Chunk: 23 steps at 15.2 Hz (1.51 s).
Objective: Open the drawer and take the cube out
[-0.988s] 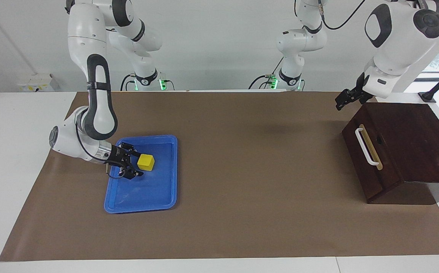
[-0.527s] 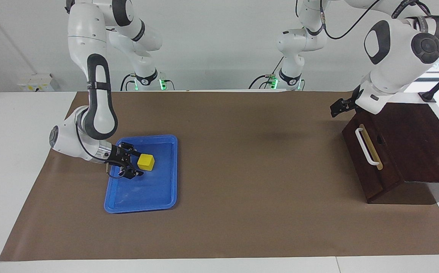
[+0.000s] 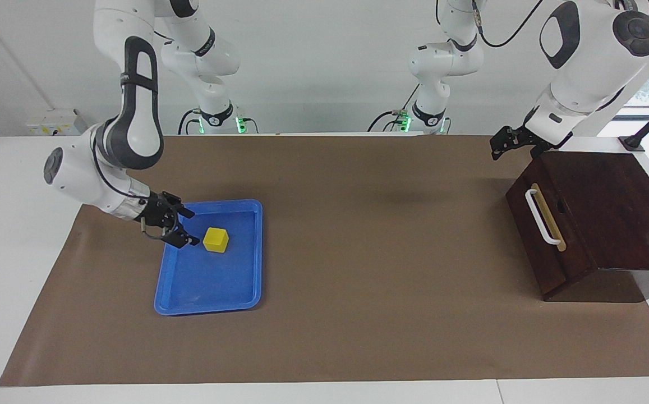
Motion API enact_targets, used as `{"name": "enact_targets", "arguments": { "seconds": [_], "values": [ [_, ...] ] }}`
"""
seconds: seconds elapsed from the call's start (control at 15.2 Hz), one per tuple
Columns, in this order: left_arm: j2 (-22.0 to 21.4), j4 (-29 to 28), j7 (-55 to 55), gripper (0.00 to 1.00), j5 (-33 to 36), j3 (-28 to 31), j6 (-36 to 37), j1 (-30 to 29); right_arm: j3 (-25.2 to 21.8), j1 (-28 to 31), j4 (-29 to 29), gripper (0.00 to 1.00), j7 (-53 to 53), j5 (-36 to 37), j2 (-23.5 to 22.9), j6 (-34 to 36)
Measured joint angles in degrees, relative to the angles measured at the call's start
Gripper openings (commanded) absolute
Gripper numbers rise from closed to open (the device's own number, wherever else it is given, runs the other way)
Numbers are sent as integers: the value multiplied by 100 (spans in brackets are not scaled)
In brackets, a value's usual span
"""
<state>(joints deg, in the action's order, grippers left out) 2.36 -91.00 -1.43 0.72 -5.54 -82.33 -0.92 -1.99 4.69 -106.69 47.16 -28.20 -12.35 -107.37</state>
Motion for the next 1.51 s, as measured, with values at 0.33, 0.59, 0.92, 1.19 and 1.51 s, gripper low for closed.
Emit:
{"name": "enact_targets", "arguments": {
  "seconds": [0.33, 0.59, 0.92, 1.19, 1.51],
  "values": [
    [1, -23, -24, 100, -2, -15, -15, 102, 27, -52, 844, 100, -1388, 1051, 600, 1246],
    [1, -14, -24, 100, -2, 16, -190, 106, 58, -232, 1043, 100, -3296, 1890, 1049, 1360],
    [-1, -4, -24, 100, -142, 4, -418, 118, 142, -186, 1207, 100, -5212, 2759, 1534, 1829],
    [-17, 7, -24, 100, -359, 7, -478, 118, 202, -149, 1779, 100, -5430, 2838, 1443, 2467],
    [-45, 14, -24, 100, -364, 16, -599, 117, 210, -66, 1722, 100, -5432, 2838, 1200, 2341]
  ]
}}
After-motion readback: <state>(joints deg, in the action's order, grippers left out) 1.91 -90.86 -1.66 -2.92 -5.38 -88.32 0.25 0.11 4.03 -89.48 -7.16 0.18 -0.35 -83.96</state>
